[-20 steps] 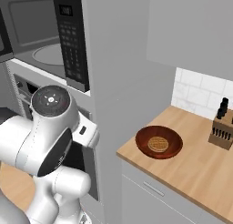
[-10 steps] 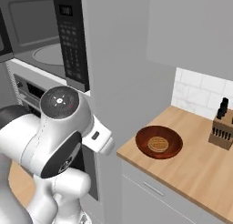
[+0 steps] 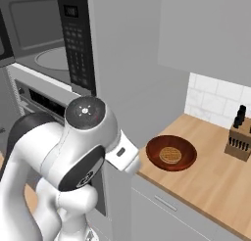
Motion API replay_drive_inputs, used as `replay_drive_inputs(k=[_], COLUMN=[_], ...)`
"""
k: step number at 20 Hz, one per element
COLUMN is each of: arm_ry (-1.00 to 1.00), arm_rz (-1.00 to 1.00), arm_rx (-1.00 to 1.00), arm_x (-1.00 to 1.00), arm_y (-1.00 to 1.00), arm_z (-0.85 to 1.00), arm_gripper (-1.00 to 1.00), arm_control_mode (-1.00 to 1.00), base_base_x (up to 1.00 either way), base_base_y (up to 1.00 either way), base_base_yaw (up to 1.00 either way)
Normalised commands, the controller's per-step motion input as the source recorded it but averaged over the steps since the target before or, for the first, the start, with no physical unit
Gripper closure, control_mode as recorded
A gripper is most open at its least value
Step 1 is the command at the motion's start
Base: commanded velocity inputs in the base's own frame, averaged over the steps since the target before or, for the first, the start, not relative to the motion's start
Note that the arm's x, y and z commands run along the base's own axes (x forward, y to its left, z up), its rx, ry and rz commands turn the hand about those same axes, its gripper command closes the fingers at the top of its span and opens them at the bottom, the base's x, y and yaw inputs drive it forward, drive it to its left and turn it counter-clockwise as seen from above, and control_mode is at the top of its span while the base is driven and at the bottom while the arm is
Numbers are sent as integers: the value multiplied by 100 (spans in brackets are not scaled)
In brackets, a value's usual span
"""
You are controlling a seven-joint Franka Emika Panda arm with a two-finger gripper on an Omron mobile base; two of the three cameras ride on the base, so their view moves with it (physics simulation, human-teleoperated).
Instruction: Open the microwave, place the bowl with waffle inside the microwave, then close the microwave door and turn it on.
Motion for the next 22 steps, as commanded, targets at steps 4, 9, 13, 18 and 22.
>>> replay_drive_inputs(k=[4,9,13,18,22], arm_ry=[10,7,11,10,8], arm_rz=[-4,0,0,-1,-6], arm_rx=[0,2,12,9,6], arm_x=[15,40,47,50,47], arm_y=[-31,-30,-66,-54,-39], arm_z=[-29,-48,-33,-23,-22], arm_gripper=[100,-100,-100,-100,-100], arm_control_mode=[-100,-100,-100,-100,-100], base_base_x=[0,0,0,0,0], base_base_y=[0,0,0,0,0], base_base_yaw=[0,0,0,0,0])
